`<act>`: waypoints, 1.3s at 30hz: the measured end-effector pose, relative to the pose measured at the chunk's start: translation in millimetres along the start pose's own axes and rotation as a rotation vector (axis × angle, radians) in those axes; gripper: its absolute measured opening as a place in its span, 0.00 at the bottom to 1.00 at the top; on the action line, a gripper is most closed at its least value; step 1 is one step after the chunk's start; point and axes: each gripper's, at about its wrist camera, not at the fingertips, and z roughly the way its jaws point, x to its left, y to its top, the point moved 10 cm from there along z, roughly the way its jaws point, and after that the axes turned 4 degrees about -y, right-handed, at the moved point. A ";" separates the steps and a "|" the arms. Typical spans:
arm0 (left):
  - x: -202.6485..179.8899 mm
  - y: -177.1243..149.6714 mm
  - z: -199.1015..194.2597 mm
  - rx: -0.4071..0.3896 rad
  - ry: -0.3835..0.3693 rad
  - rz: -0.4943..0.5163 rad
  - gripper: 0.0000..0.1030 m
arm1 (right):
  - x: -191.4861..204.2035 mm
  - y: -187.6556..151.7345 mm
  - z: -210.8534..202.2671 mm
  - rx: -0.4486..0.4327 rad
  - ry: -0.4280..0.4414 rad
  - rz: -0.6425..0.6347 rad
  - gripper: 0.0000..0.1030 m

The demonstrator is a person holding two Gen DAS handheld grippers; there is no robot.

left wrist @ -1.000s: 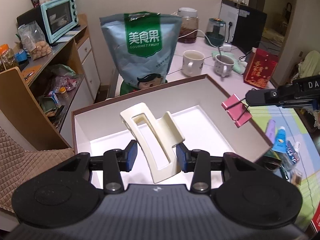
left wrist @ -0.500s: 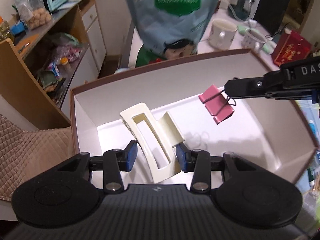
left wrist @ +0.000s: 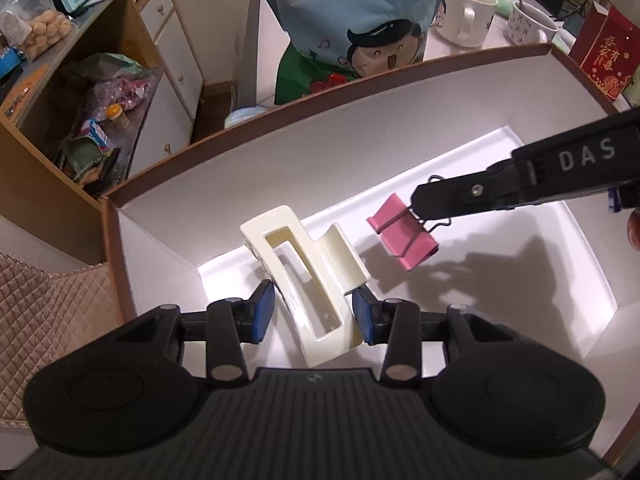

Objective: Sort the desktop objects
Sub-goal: 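Open both tools to drop the claw clip and binder clip in the box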

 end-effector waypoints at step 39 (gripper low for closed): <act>-0.3 7.6 -42.2 -0.097 0.013 -0.046 0.44 | 6.7 -8.7 -43.1 -0.060 -0.181 -0.155 0.75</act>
